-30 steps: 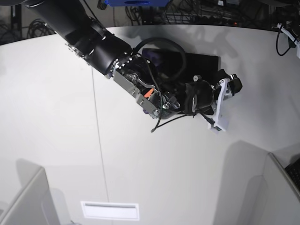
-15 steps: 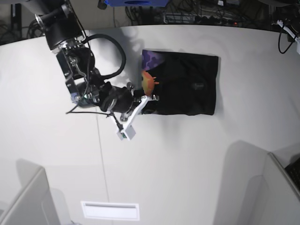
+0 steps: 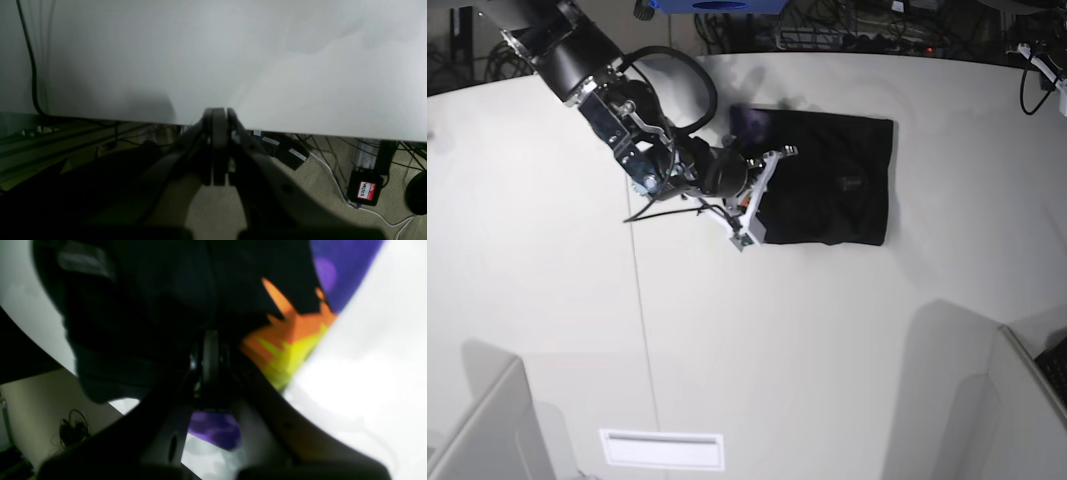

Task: Fold the T-shirt properly
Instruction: 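Press the folded end down with the right gripper and release, then tuck and flatten the folded bundle's edge with the right gripper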

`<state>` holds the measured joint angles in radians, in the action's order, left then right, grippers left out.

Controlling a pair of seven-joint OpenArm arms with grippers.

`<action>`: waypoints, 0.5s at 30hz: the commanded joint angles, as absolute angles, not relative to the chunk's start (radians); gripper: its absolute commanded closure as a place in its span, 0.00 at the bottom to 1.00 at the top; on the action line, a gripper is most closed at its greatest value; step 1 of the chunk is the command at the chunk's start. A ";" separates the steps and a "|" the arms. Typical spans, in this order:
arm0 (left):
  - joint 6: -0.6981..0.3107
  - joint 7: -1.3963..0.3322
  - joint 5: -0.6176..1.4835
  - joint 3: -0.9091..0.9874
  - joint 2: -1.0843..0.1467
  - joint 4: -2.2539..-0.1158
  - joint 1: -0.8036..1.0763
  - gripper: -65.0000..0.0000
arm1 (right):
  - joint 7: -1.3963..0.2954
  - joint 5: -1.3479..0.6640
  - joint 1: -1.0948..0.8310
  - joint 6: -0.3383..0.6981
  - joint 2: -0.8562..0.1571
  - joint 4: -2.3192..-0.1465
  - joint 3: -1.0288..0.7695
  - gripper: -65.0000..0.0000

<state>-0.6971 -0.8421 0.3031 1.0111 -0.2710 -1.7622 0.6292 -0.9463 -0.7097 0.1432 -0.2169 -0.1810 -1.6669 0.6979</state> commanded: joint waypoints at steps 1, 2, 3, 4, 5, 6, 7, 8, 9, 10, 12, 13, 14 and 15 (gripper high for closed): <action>-0.698 -0.829 0.308 1.023 -0.288 -1.776 0.638 1.00 | -0.937 -0.723 0.160 -0.211 -0.165 -1.687 0.700 1.00; -0.698 -0.829 0.308 1.023 -0.288 -1.778 0.636 1.00 | -0.940 -0.720 0.160 -0.211 -0.148 -1.687 0.708 1.00; -0.698 -0.829 0.308 1.023 -0.288 -1.778 0.636 1.00 | -0.943 -0.720 0.160 -0.211 -0.134 -1.687 0.711 1.00; -0.698 -0.829 0.308 1.023 -0.288 -1.778 0.636 1.00 | -0.944 -0.720 0.162 -0.211 -0.117 -1.685 0.711 1.00; -0.698 -0.829 0.308 1.023 -0.288 -1.778 0.636 1.00 | -0.944 -0.720 0.163 -0.211 -0.097 -1.684 0.711 1.00; -0.698 -0.829 0.308 1.023 -0.288 -1.778 0.636 1.00 | -0.946 -0.720 0.165 -0.211 -0.076 -1.684 0.711 1.00; -0.698 -0.829 0.308 1.023 -0.288 -1.778 0.636 1.00 | -0.946 -0.719 0.166 -0.211 -0.058 -1.682 0.713 1.00; -0.698 -0.829 0.308 1.023 -0.288 -1.778 0.636 1.00 | -0.957 -0.719 0.174 -0.211 -0.036 -1.681 0.713 1.00; -0.698 -0.829 0.308 1.023 -0.288 -1.778 0.634 1.00 | -0.974 -0.719 0.185 -0.211 -0.013 -1.672 0.714 1.00; -0.698 -0.829 0.308 1.023 -0.288 -1.778 0.634 1.00 | -0.987 -0.719 0.197 -0.211 0.008 -1.661 0.730 1.00; -0.698 -0.829 0.308 1.023 -0.288 -1.778 0.634 1.00 | -0.998 -0.719 0.228 -0.211 0.059 -1.633 0.773 1.00; -0.698 -0.829 0.308 1.023 -0.288 -1.778 0.634 1.00 | -1.001 -0.719 0.243 -0.211 0.084 -1.623 0.796 1.00; -0.698 -0.829 0.308 1.023 -0.291 -1.778 0.634 1.00 | -1.001 -0.719 0.255 -0.211 0.102 -1.616 0.817 1.00; -0.698 -0.829 0.308 1.023 -0.298 -1.778 0.634 1.00 | -1.003 -0.719 0.272 -0.211 0.117 -1.616 0.842 1.00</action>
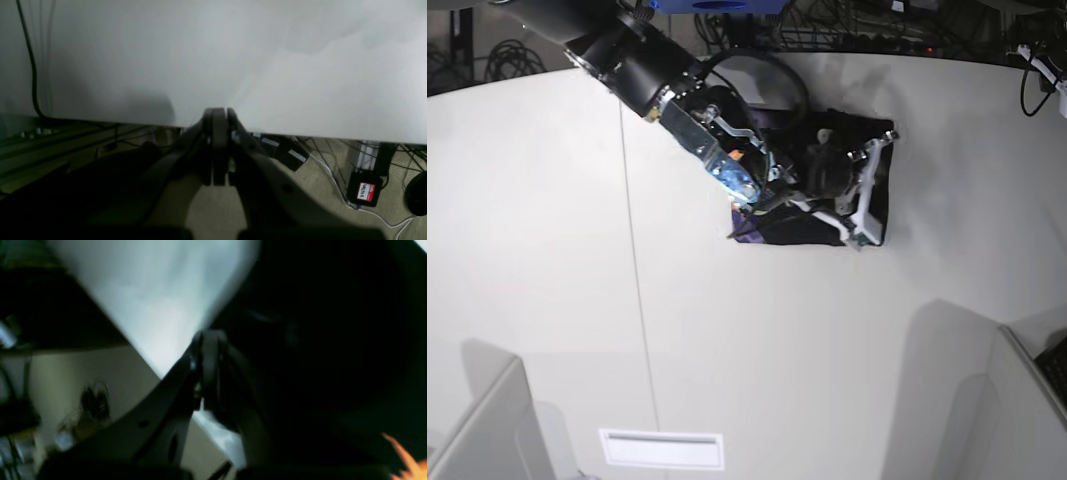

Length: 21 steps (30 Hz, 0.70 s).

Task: Fold the T-shirt properly
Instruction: 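Tuck and flatten the folded bundle's edge with the right gripper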

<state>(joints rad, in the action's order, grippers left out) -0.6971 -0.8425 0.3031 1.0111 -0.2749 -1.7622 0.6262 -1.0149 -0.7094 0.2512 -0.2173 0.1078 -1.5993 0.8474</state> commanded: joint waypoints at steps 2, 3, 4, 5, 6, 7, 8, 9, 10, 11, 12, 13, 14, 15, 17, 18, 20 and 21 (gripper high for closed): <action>-0.698 -0.829 0.308 1.024 -0.303 -1.771 0.634 1.00 | -1.003 -0.725 0.300 -0.219 0.127 -1.639 0.874 1.00; -0.698 -0.829 0.308 1.024 -0.309 -1.771 0.634 1.00 | -1.003 -0.720 0.309 -0.219 0.125 -1.666 0.877 1.00; -0.698 -0.829 0.308 1.024 -0.315 -1.771 0.636 1.00 | -1.004 -0.720 0.314 -0.222 0.119 -1.695 0.860 1.00; -0.698 -0.829 0.308 1.026 -0.320 -1.771 0.636 1.00 | -1.012 -0.719 0.315 -0.237 0.101 -1.716 0.823 1.00; -0.698 -0.829 0.308 1.026 -0.323 -1.771 0.639 1.00 | -1.033 -0.719 0.315 -0.263 0.073 -1.728 0.777 1.00; -0.698 -0.829 0.308 1.026 -0.325 -1.771 0.641 1.00 | -1.053 -0.720 0.315 -0.278 0.048 -1.736 0.723 1.00; -0.698 -0.829 0.308 1.026 -0.325 -1.771 0.641 1.00 | -1.073 -0.723 0.315 -0.285 0.025 -1.738 0.676 1.00; -0.698 -0.829 0.308 1.026 -0.325 -1.771 0.639 1.00 | -1.087 -0.723 0.311 -0.283 -0.005 -1.738 0.639 1.00; -0.698 -0.829 0.308 1.026 -0.325 -1.771 0.638 1.00 | -1.093 -0.723 0.309 -0.283 -0.036 -1.738 0.616 1.00; -0.698 -0.829 0.308 1.026 -0.325 -1.771 0.636 1.00 | -1.093 -0.725 0.308 -0.283 -0.065 -1.738 0.607 1.00; -0.698 -0.829 0.308 1.026 -0.325 -1.771 0.636 1.00 | -1.092 -0.723 0.302 -0.283 -0.094 -1.736 0.605 1.00; -0.698 -0.829 0.308 1.024 -0.325 -1.771 0.636 1.00 | -1.092 -0.722 0.292 -0.283 -0.111 -1.733 0.604 1.00; -0.698 -0.829 0.308 1.023 -0.325 -1.771 0.634 1.00 | -1.090 -0.720 0.285 -0.283 -0.125 -1.733 0.604 1.00; -0.698 -0.829 0.308 1.023 -0.325 -1.771 0.634 1.00 | -1.089 -0.720 0.275 -0.283 -0.131 -1.732 0.604 1.00; -0.698 -0.829 0.309 1.020 -0.325 -1.773 0.633 1.00 | -1.067 -0.719 0.254 -0.283 -0.133 -1.730 0.608 1.00; -0.698 -0.829 0.309 1.020 -0.325 -1.774 0.633 1.00 | -1.052 -0.719 0.248 -0.283 -0.130 -1.727 0.610 1.00; -0.698 -0.829 0.309 1.020 -0.325 -1.778 0.622 1.00 | -1.026 -0.719 0.242 -0.283 -0.107 -1.681 0.622 1.00; -0.698 -0.829 0.309 1.020 -0.325 -1.774 0.621 1.00 | -1.015 -0.717 0.245 -0.283 -0.096 -1.647 0.639 1.00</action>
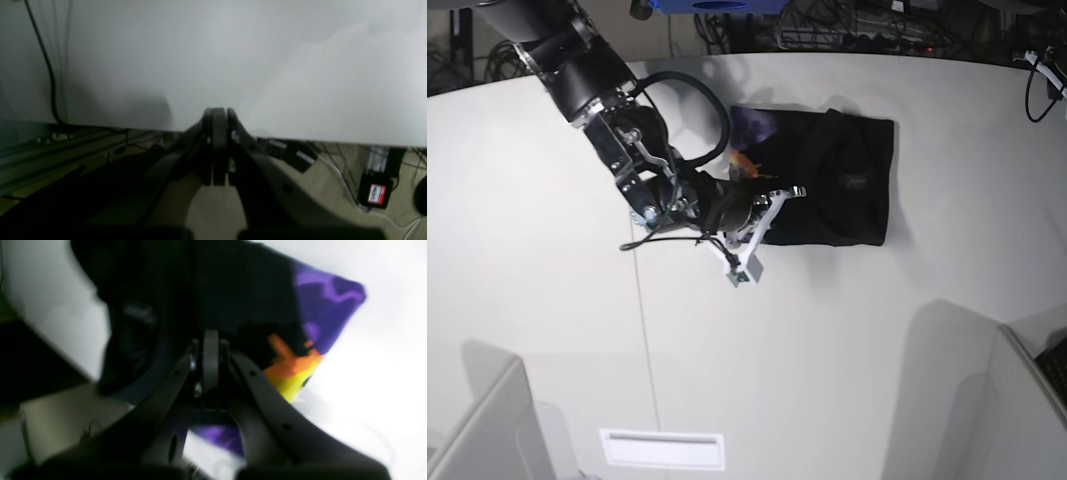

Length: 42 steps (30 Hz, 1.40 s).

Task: Fold the T-shirt properly
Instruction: 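Tuck and flatten the folded bundle's edge with the right gripper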

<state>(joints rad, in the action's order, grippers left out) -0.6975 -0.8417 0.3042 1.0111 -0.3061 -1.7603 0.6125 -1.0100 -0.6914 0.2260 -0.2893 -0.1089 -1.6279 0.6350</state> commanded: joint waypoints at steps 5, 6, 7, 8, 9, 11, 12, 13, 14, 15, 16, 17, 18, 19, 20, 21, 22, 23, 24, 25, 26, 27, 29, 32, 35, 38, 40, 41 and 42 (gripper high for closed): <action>-0.698 -0.829 0.309 1.021 -0.325 -1.778 0.621 1.00 | -0.940 -0.719 0.280 -0.283 -0.054 -1.538 0.763 1.00; -0.698 -0.829 0.309 1.021 -0.325 -1.776 0.622 1.00 | -0.935 -0.719 0.285 -0.283 -0.039 -1.529 0.780 1.00; -0.698 -0.829 0.309 1.023 -0.325 -1.774 0.622 1.00 | -0.937 -0.719 0.288 -0.283 -0.024 -1.520 0.792 1.00; -0.698 -0.829 0.309 1.023 -0.325 -1.774 0.624 1.00 | -0.937 -0.719 0.288 -0.283 -0.005 -1.515 0.803 1.00; -0.698 -0.829 0.309 1.023 -0.325 -1.774 0.624 1.00 | -0.937 -0.719 0.288 -0.283 0.013 -1.514 0.811 1.00; -0.698 -0.829 0.309 1.023 -0.325 -1.774 0.622 1.00 | -0.937 -0.717 0.292 -0.283 0.054 -1.501 0.823 1.00; -0.698 -0.829 0.309 1.023 -0.325 -1.774 0.622 1.00 | -0.937 -0.717 0.308 -0.283 0.074 -1.489 0.834 1.00; -0.698 -0.829 0.309 1.023 -0.325 -1.776 0.622 1.00 | -0.934 -0.717 0.318 -0.283 0.090 -1.468 0.845 1.00; -0.698 -0.829 0.309 1.021 -0.325 -1.778 0.622 1.00 | -0.931 -0.717 0.328 -0.285 0.107 -1.443 0.857 1.00; -0.698 -0.829 0.309 1.020 -0.325 -1.778 0.621 1.00 | -0.929 -0.717 0.337 -0.285 0.120 -1.417 0.868 1.00; -0.698 -0.829 0.309 1.020 -0.325 -1.778 0.621 1.00 | -0.921 -0.717 0.348 -0.285 0.131 -1.391 0.872 1.00; -0.698 -0.829 0.309 1.020 -0.325 -1.778 0.621 1.00 | -0.901 -0.717 0.355 -0.283 0.134 -1.376 0.880 1.00; -0.698 -0.829 0.309 1.020 -0.325 -1.778 0.621 1.00 | -0.877 -0.722 0.361 -0.283 0.136 -1.369 0.895 1.00; -0.698 -0.829 0.309 1.020 -0.325 -1.778 0.621 1.00 | -0.866 -0.722 0.369 -0.286 0.136 -1.376 0.901 1.00; -0.698 -0.829 0.309 1.020 -0.325 -1.776 0.621 1.00 | -0.877 -0.725 0.375 -0.288 0.134 -1.395 0.898 1.00; -0.698 -0.829 0.309 1.020 -0.326 -1.774 0.621 1.00 | -0.906 -0.725 0.375 -0.288 0.131 -1.428 0.886 1.00; -0.698 -0.829 0.309 1.020 -0.326 -1.773 0.621 1.00 | -0.947 -0.725 0.372 -0.289 0.117 -1.463 0.865 1.00; -0.698 -0.829 0.309 1.020 -0.326 -1.778 0.621 1.00 | -0.993 -0.725 0.363 -0.289 0.104 -1.503 0.842 1.00; -0.698 -0.829 0.309 1.018 -0.325 -1.778 0.621 1.00 | -1.021 -0.722 0.344 -0.289 0.096 -1.532 0.826 1.00; -0.698 -0.829 0.311 1.018 -0.325 -1.778 0.619 1.00 | -1.043 -0.719 0.326 -0.289 0.091 -1.558 0.816 1.00; -0.698 -0.829 0.311 1.018 -0.325 -1.776 0.619 1.00 | -1.058 -0.717 0.312 -0.289 0.088 -1.577 0.816 1.00; -0.698 -0.829 0.309 1.018 -0.325 -1.774 0.613 1.00 | -1.061 -0.717 0.298 -0.289 0.088 -1.586 0.825 1.00; -0.698 -0.829 0.309 1.018 -0.325 -1.774 0.604 1.00 | -1.056 -0.716 0.285 -0.289 0.093 -1.581 0.863 1.00; -0.698 -0.829 0.309 1.018 -0.323 -1.778 0.599 1.00 | -1.024 -0.716 0.283 -0.289 0.097 -1.537 0.911 1.00; -0.698 -0.829 0.309 1.018 -0.323 -1.778 0.599 1.00 | -0.970 -0.716 0.288 -0.289 0.099 -1.463 0.938 1.00; -0.698 -0.829 0.309 1.018 -0.323 -1.778 0.602 1.00 | -0.937 -0.716 0.288 -0.289 0.099 -1.403 0.966 1.00; -0.698 -0.829 0.309 1.018 -0.323 -1.774 0.604 1.00 | -0.929 -0.716 0.288 -0.289 0.099 -1.394 0.995 1.00; -0.698 -0.829 0.309 1.018 -0.323 -1.773 0.604 1.00 | -0.929 -0.716 0.288 -0.289 0.101 -1.394 1.007 1.00; -0.698 -0.829 0.309 1.018 -0.323 -1.773 0.604 1.00 | -0.928 -0.716 0.288 -0.289 0.113 -1.392 1.020 1.00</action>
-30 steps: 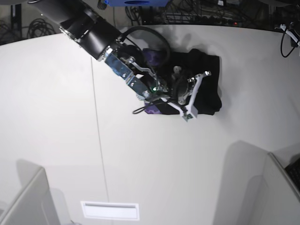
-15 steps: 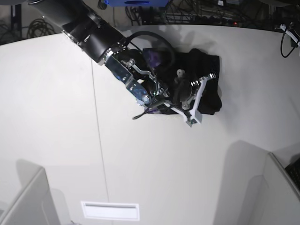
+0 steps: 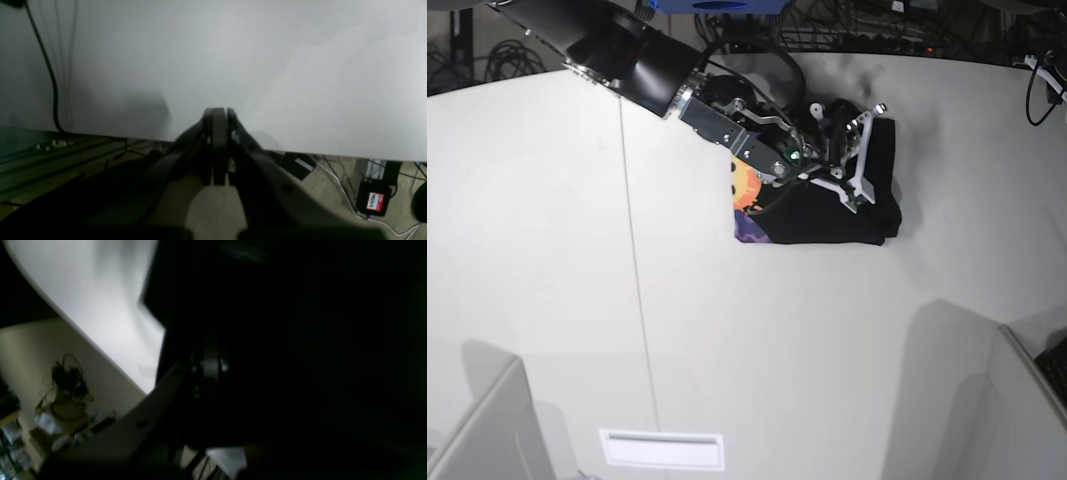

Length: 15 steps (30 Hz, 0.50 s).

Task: Fold the T-shirt properly
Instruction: 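Tuck and flatten the folded bundle's edge with the right gripper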

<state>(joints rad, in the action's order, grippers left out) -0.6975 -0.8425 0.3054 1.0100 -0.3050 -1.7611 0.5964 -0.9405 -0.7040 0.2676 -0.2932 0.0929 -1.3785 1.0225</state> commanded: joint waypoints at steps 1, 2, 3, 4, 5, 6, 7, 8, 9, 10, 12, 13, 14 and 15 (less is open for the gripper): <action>-0.698 -0.829 0.309 1.018 -0.323 -1.773 0.602 1.00 | -0.923 -0.716 0.288 -0.289 0.125 -1.386 1.029 1.00; -0.698 -0.829 0.309 1.018 -0.323 -1.773 0.601 1.00 | -0.923 -0.716 0.288 -0.289 0.130 -1.383 1.033 1.00; -0.698 -0.829 0.309 1.018 -0.323 -1.776 0.601 1.00 | -0.923 -0.716 0.288 -0.289 0.134 -1.385 1.033 1.00; -0.698 -0.829 0.309 1.018 -0.323 -1.778 0.601 1.00 | -0.923 -0.716 0.288 -0.289 0.139 -1.389 1.033 1.00; -0.698 -0.831 0.309 1.018 -0.323 -1.778 0.601 1.00 | -0.923 -0.716 0.289 -0.289 0.143 -1.391 1.033 1.00; -0.698 -0.831 0.309 1.018 -0.323 -1.778 0.601 1.00 | -0.923 -0.716 0.298 -0.289 0.143 -1.389 1.032 1.00; -0.698 -0.831 0.309 1.018 -0.323 -1.778 0.601 1.00 | -0.923 -0.719 0.308 -0.289 0.145 -1.385 1.032 1.00; -0.698 -0.831 0.309 1.018 -0.321 -1.778 0.601 1.00 | -0.915 -0.719 0.312 -0.289 0.147 -1.385 1.032 1.00; -0.698 -0.831 0.314 1.017 -0.321 -1.778 0.599 1.00 | -0.898 -0.720 0.314 -0.289 0.147 -1.385 1.032 1.00; -0.698 -0.831 0.318 1.015 -0.321 -1.779 0.599 1.00 | -0.875 -0.720 0.315 -0.289 0.147 -1.383 1.032 1.00; -0.698 -0.831 0.318 0.966 -0.320 -1.784 0.598 1.00 | -0.839 -0.727 0.323 -0.282 0.150 -1.353 1.032 1.00; -0.698 -0.831 0.318 0.941 -0.320 -1.790 0.595 1.00 | -0.826 -0.727 0.323 -0.282 0.151 -1.340 1.035 1.00; -0.698 -0.832 0.318 0.917 -0.318 -1.801 0.585 1.00 | -0.812 -0.727 0.325 -0.280 0.153 -1.334 1.050 1.00; -0.698 -0.834 0.318 0.897 -0.308 -1.805 0.578 1.00 | -0.799 -0.727 0.325 -0.280 0.153 -1.333 1.061 1.00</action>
